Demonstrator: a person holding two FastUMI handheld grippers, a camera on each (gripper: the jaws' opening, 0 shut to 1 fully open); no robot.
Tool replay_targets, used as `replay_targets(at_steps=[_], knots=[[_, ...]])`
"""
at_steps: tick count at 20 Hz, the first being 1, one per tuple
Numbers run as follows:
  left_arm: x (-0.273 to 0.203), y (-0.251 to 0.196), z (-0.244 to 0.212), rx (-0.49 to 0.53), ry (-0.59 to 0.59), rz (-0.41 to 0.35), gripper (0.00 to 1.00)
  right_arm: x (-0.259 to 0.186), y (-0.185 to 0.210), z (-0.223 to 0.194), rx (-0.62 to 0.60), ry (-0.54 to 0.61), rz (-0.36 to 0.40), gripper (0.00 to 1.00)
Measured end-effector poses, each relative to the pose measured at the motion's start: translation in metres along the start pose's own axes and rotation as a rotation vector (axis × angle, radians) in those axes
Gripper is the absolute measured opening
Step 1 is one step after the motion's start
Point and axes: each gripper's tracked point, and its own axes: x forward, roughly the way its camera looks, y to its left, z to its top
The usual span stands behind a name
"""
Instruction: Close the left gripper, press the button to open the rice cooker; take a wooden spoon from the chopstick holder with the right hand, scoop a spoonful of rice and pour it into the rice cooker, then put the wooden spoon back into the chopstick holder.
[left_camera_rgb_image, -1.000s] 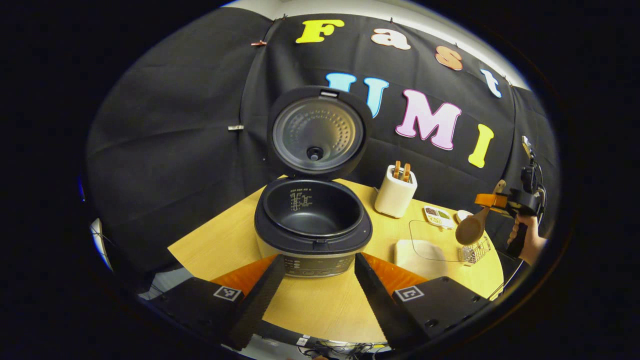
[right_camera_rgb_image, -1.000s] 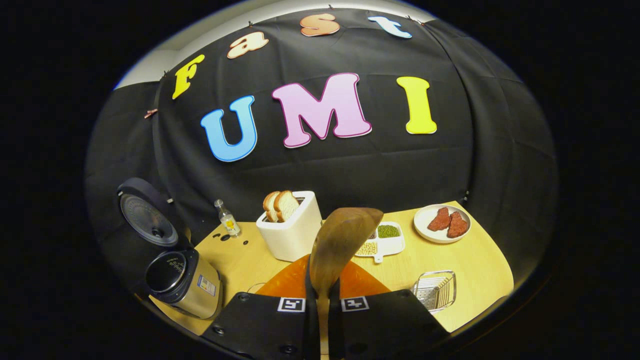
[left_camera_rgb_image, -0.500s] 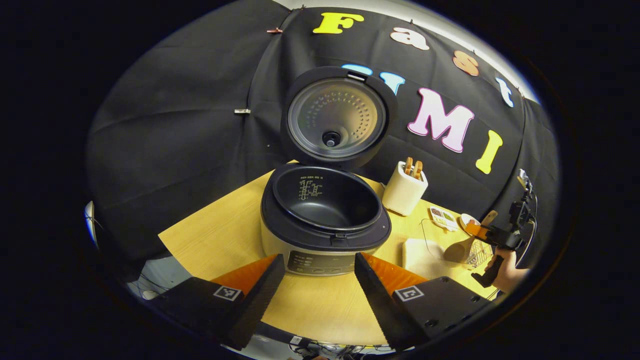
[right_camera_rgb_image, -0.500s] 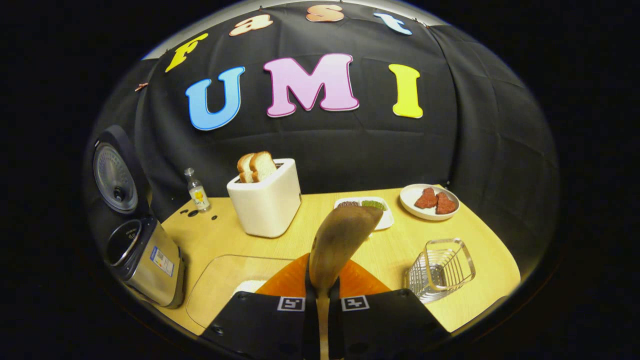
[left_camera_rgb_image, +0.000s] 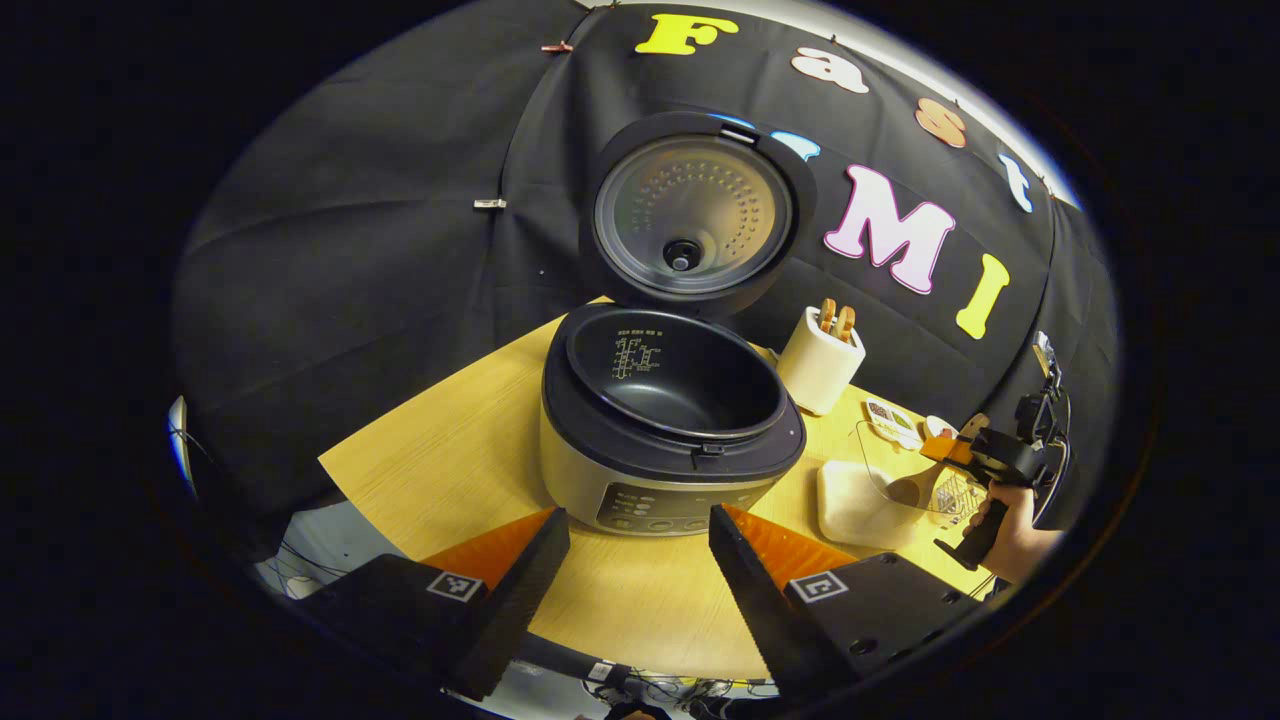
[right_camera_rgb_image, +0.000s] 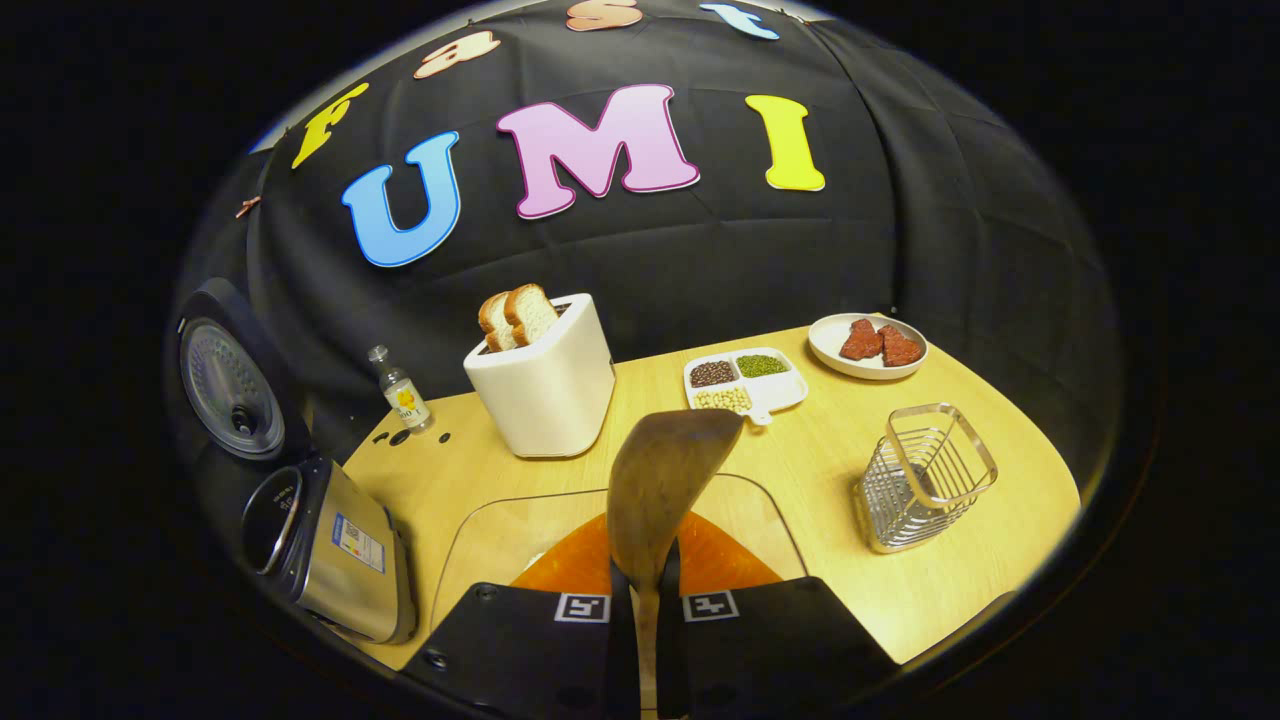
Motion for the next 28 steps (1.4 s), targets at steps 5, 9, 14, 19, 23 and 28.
replay_targets(at_steps=[5,9,14,19,23,28], knots=[[-0.005,0.006,0.001,-0.015,0.000,-0.004,0.95,0.002,0.035,-0.015,0.154,0.088,0.059,0.11],[-0.012,0.007,0.000,-0.008,-0.001,-0.009,0.95,0.002,0.045,-0.017,0.225,0.127,0.080,0.12],[-0.020,0.005,0.003,-0.006,-0.004,-0.011,0.95,-0.003,0.042,-0.017,0.345,0.166,0.099,0.11],[-0.026,0.001,0.011,0.008,-0.022,-0.016,0.95,-0.013,0.011,-0.005,0.479,0.150,0.072,0.11],[-0.030,-0.004,0.016,0.019,-0.032,-0.024,0.95,-0.023,-0.021,0.012,0.545,0.118,0.029,0.11],[-0.034,-0.011,0.021,0.026,-0.042,-0.041,0.95,-0.035,-0.028,0.032,0.526,0.086,0.037,0.11]])
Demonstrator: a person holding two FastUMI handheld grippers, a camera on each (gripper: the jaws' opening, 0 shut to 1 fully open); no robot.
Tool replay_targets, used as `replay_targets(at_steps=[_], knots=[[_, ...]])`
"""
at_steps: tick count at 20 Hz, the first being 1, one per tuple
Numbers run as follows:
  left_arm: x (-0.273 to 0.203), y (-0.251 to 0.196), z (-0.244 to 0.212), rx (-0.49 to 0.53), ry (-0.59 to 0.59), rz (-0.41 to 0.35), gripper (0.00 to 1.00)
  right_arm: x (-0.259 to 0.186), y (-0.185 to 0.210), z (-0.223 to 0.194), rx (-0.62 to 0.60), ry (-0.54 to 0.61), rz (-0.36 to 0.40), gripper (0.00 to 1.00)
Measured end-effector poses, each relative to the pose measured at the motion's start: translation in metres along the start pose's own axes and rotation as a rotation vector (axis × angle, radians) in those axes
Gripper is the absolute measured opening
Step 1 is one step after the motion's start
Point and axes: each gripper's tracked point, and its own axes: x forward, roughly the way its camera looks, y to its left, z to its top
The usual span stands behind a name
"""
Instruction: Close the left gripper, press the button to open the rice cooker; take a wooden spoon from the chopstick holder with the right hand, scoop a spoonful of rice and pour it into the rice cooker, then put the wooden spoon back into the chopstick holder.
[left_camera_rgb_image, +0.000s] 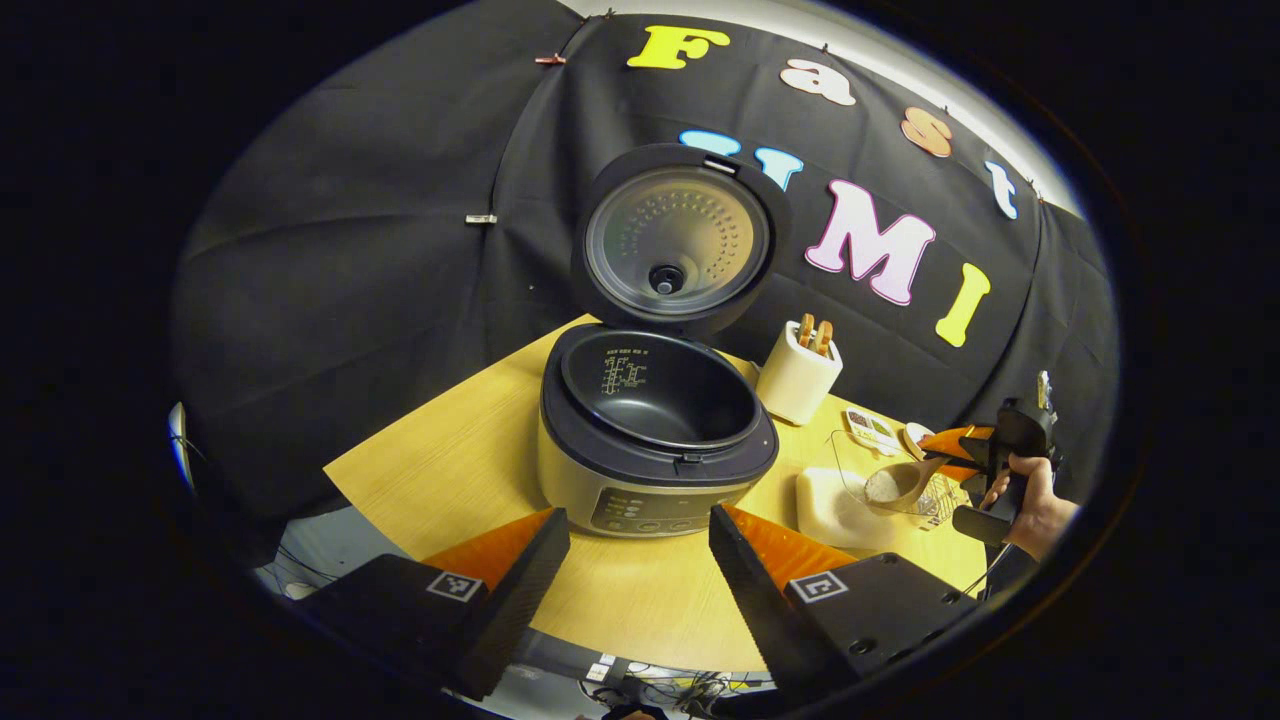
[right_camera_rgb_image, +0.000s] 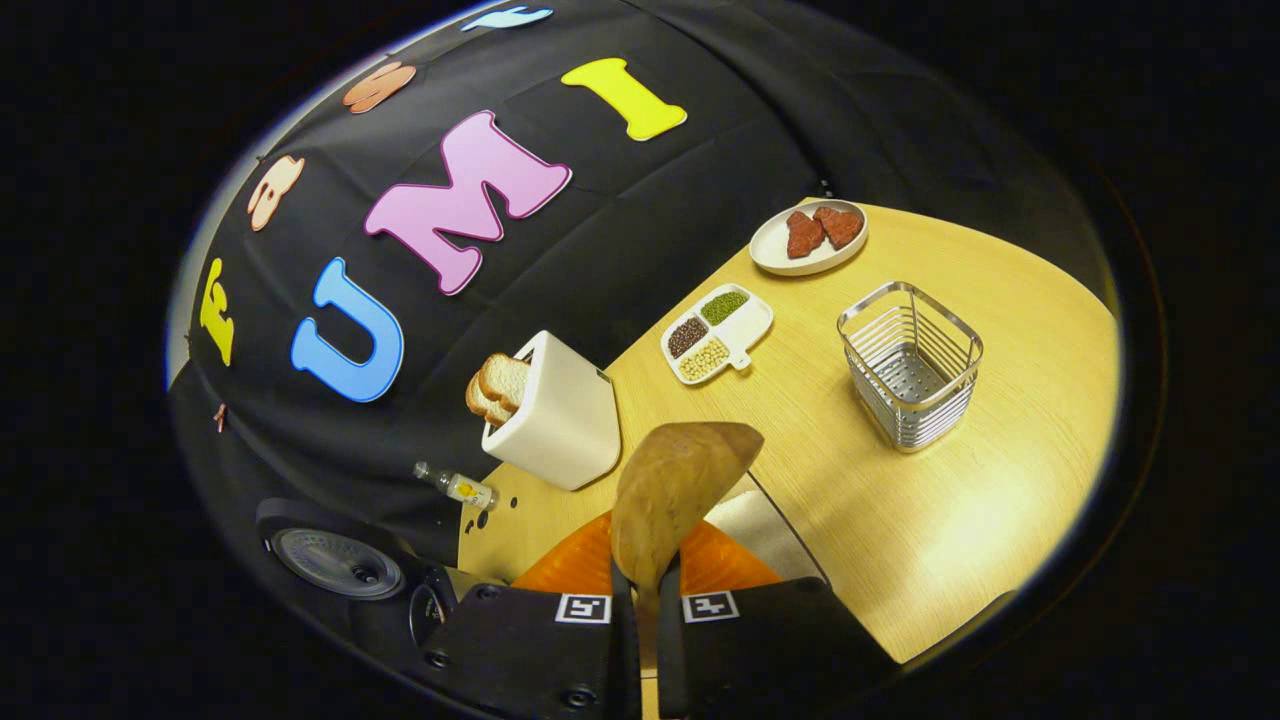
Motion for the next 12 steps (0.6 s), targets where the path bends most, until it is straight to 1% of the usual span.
replay_targets(at_steps=[6,12], knots=[[0.000,-0.007,0.003,0.014,-0.011,-0.019,0.95,-0.006,0.019,-0.002,0.112,0.026,0.028,0.11],[-0.005,-0.001,0.014,0.000,-0.042,-0.023,0.95,-0.012,0.067,0.000,0.235,0.043,0.111,0.11]])
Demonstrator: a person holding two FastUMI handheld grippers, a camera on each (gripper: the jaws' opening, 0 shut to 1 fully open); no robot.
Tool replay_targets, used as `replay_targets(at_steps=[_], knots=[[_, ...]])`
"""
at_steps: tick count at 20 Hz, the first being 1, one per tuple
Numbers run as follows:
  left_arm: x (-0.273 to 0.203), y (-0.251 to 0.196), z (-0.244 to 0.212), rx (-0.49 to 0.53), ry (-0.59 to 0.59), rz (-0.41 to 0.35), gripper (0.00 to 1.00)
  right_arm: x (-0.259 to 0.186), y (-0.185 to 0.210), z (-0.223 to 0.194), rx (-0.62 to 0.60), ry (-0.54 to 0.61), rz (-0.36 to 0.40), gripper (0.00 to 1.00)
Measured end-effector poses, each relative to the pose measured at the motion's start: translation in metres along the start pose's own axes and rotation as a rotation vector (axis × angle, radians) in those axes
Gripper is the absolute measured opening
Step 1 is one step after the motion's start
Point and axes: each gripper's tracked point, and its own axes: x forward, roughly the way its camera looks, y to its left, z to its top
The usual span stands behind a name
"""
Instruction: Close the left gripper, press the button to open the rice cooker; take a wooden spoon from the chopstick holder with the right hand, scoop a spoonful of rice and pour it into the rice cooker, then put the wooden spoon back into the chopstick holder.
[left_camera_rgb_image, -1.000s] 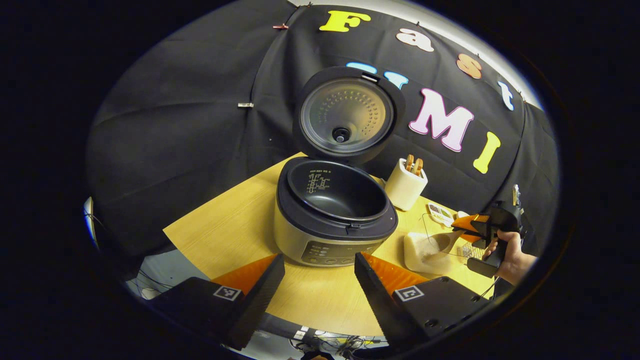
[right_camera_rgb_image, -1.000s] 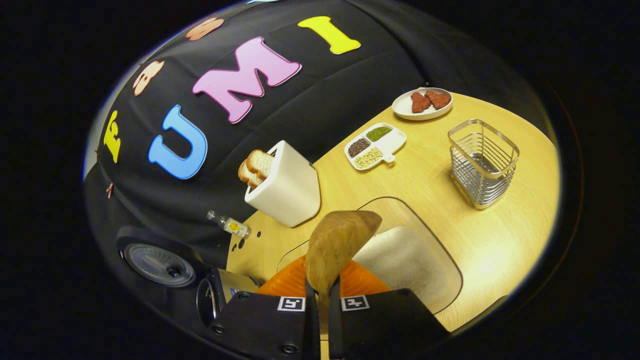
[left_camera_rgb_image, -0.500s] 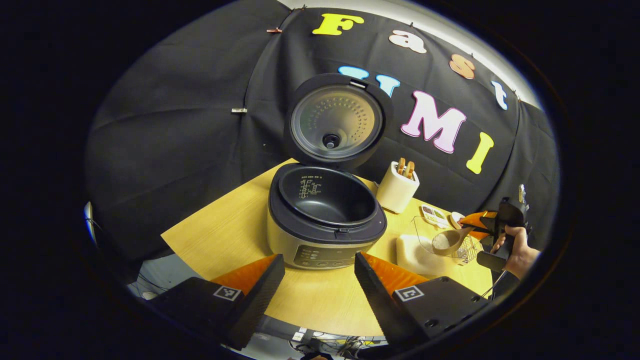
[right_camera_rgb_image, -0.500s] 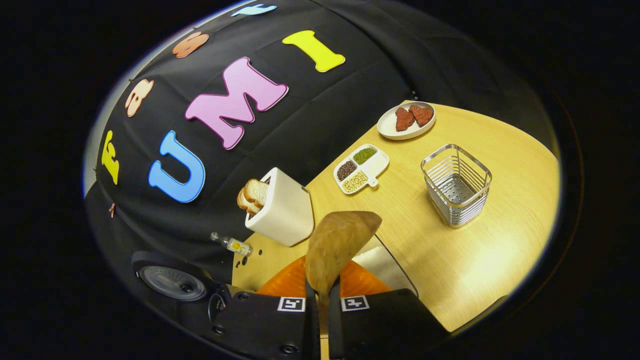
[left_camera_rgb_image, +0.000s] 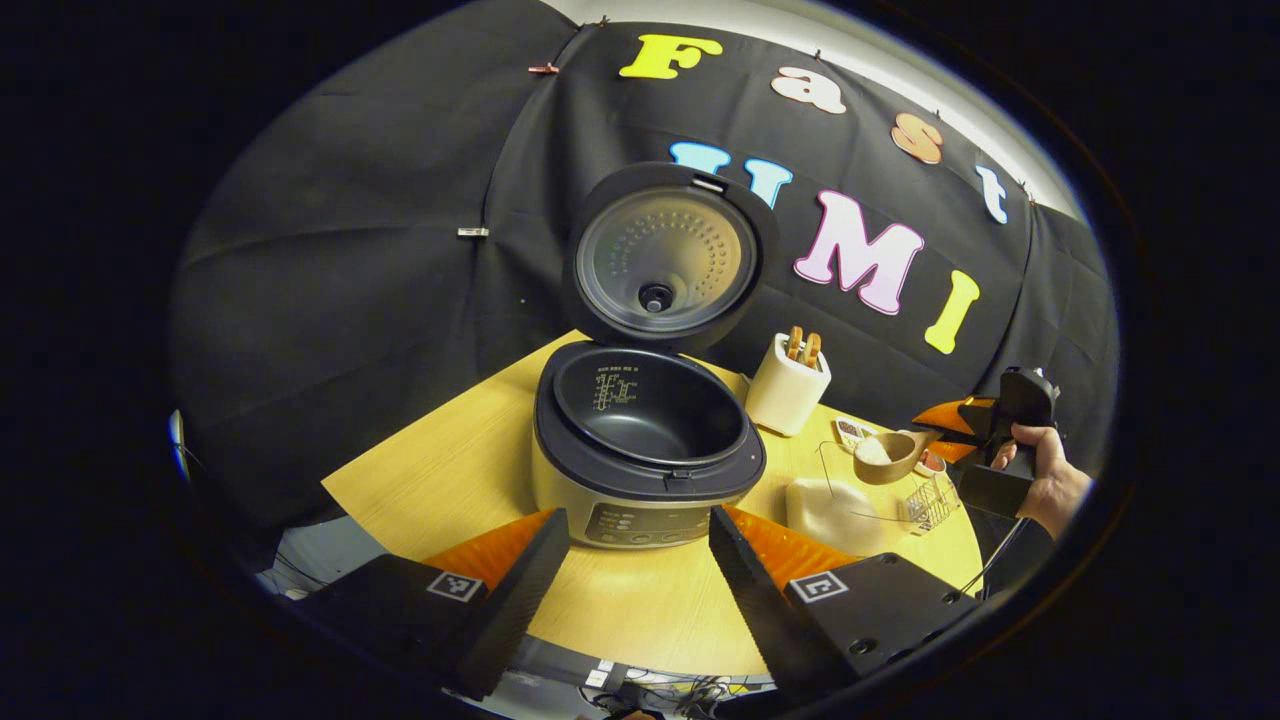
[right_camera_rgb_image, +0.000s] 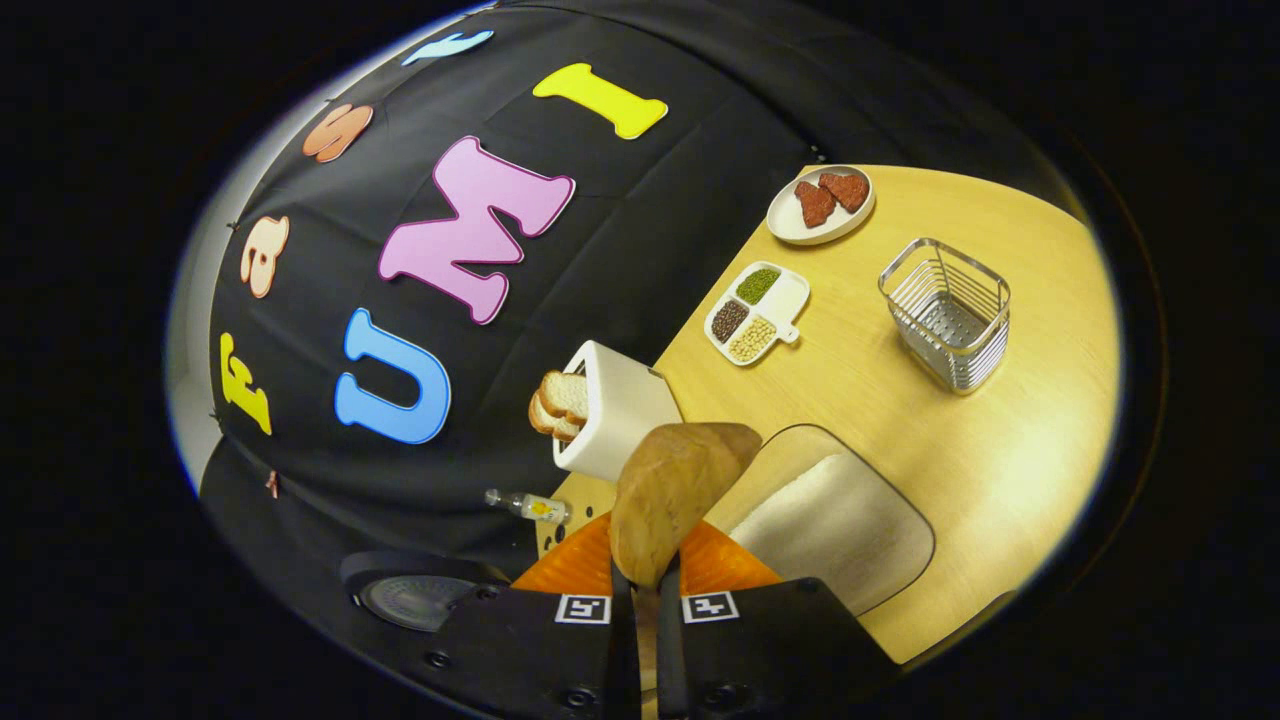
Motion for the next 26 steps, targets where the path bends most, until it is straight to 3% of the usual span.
replay_targets(at_steps=[7,13,18,26], knots=[[0.004,0.022,0.011,-0.020,-0.022,0.012,0.95,0.011,0.066,-0.046,0.068,0.072,0.092,0.11],[0.002,0.051,0.027,-0.039,-0.056,0.046,0.95,0.032,0.117,-0.095,0.009,0.123,0.147,0.11],[0.000,0.072,0.028,0.017,-0.064,0.090,0.95,0.044,0.147,-0.144,-0.129,0.170,0.194,0.11],[0.000,0.096,0.024,-0.047,-0.055,0.134,0.95,0.055,0.192,-0.206,-0.523,0.170,0.313,0.11]])
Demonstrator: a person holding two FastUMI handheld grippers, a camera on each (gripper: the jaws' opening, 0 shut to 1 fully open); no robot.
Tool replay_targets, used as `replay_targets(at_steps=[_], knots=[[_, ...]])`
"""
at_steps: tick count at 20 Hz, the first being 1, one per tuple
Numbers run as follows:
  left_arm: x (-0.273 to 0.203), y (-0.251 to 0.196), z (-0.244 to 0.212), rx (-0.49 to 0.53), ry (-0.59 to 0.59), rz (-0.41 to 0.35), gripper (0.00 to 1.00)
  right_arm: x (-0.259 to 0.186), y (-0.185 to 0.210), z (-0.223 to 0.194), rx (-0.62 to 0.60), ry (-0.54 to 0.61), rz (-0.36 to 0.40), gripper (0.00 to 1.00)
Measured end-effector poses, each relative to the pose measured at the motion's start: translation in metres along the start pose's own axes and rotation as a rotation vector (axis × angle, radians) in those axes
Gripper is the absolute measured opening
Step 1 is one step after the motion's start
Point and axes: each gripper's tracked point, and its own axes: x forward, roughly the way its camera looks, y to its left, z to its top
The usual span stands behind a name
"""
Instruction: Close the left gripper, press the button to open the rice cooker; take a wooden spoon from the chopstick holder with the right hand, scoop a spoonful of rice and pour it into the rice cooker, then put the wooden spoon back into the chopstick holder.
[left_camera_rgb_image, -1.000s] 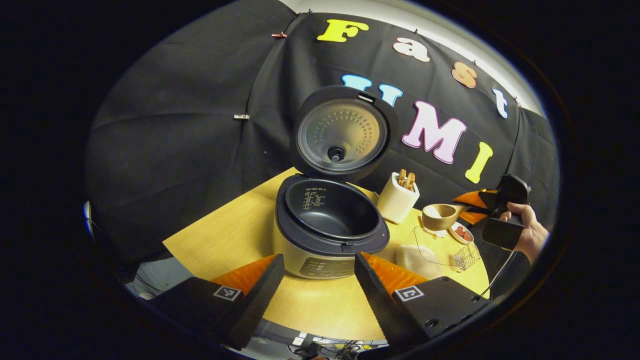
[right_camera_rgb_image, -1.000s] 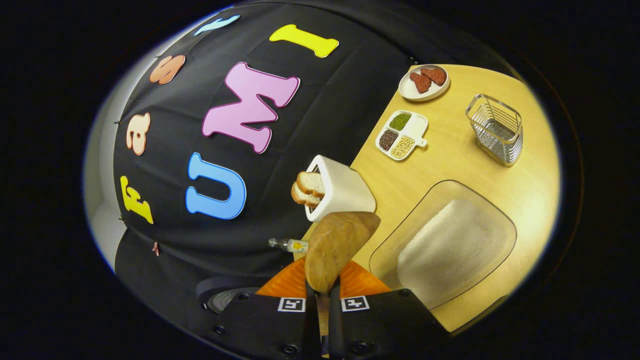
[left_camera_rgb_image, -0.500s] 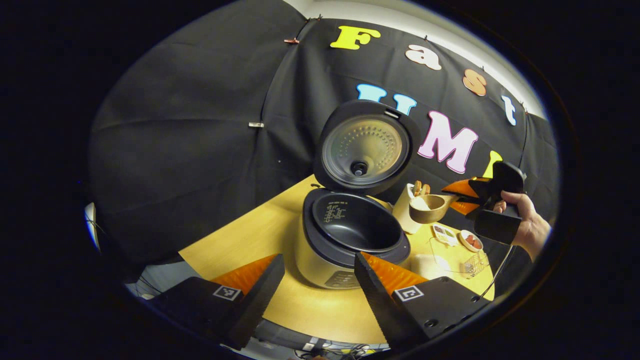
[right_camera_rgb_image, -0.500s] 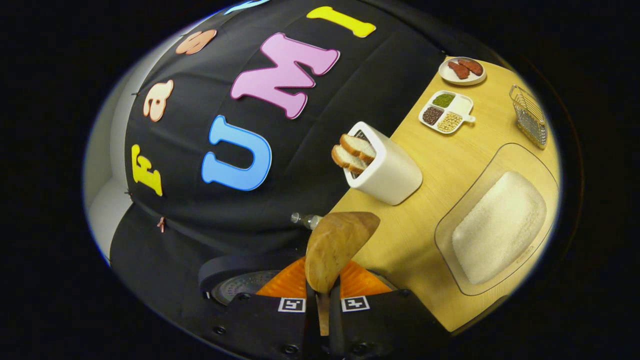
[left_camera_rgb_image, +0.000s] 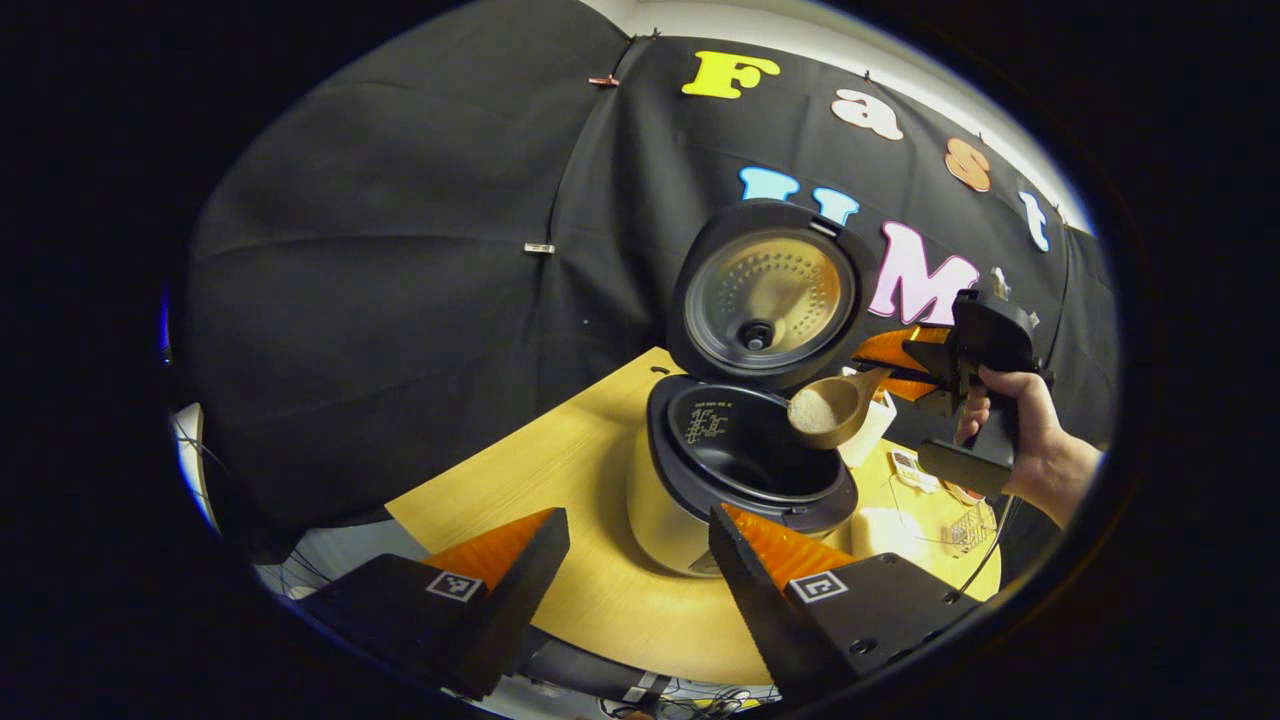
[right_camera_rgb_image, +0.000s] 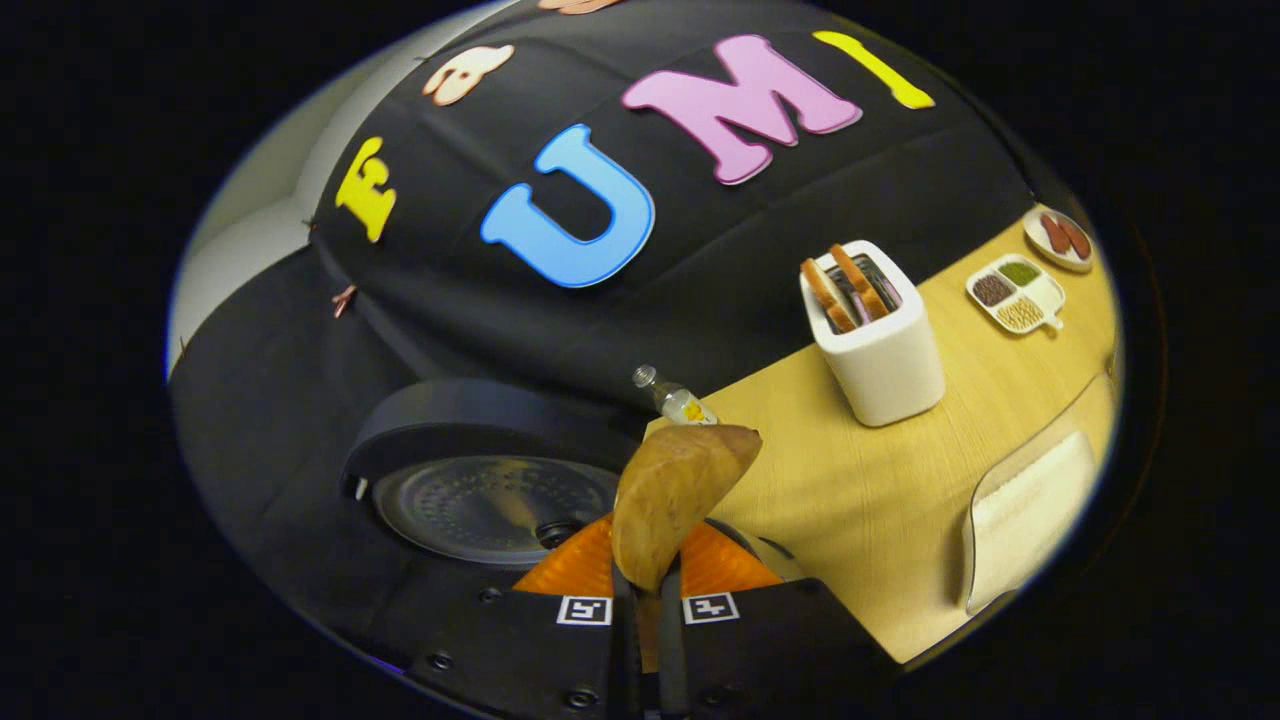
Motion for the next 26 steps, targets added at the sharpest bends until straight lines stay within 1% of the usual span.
replay_targets(at_steps=[3,6,7,8,9,12,16,17,18,21,23,24,25,26], knots=[[0.001,0.011,-0.001,-0.003,0.002,0.023,0.95,0.006,0.022,-0.011,-0.176,-0.011,0.048,0.11],[0.001,0.016,0.001,-0.015,0.000,0.038,0.95,0.012,0.036,-0.025,-0.346,-0.004,0.092,0.11],[-0.001,0.017,0.000,-0.018,-0.001,0.041,0.95,0.014,0.038,-0.029,-0.394,-0.004,0.104,0.11],[-0.001,0.018,-0.001,-0.018,-0.001,0.044,0.92,0.016,0.042,-0.033,-0.440,-0.005,0.114,0.11],[0.000,0.019,-0.002,-0.018,0.000,0.047,0.95,0.017,0.046,-0.037,-0.477,-0.006,0.125,0.11],[-0.001,0.022,-0.004,-0.022,0.008,0.052,0.96,0.021,0.054,-0.048,-0.586,-0.008,0.165,0.11],[-0.003,0.025,-0.004,-0.026,0.006,0.059,0.95,0.014,0.065,-0.063,-0.787,-0.013,0.237,0.11],[-0.003,0.026,-0.005,-0.028,0.003,0.063,0.92,0.012,0.069,-0.067,-0.824,-0.016,0.257,0.11],[-0.003,0.026,-0.003,-0.030,0.001,0.062,0.96,0.010,0.071,-0.070,-0.847,-0.015,0.275,0.11],[-0.002,0.030,-0.002,-0.024,-0.004,0.071,0.95,0.004,0.076,-0.081,-0.908,-0.010,0.307,0.11],[-0.002,0.031,0.002,-0.021,-0.013,0.075,0.95,0.000,0.080,-0.089,-0.975,-0.012,0.340,0.11],[-0.002,0.032,0.004,-0.015,-0.019,0.078,0.95,-0.002,0.083,-0.093,-1.016,-0.011,0.360,0.07],[-0.003,0.033,0.004,-0.003,-0.023,0.081,0.95,-0.005,0.080,-0.093,-1.048,-0.008,0.373,0.11],[-0.003,0.033,0.004,0.010,-0.025,0.084,0.95,-0.008,0.078,-0.092,-1.066,-0.009,0.370,0.11]])
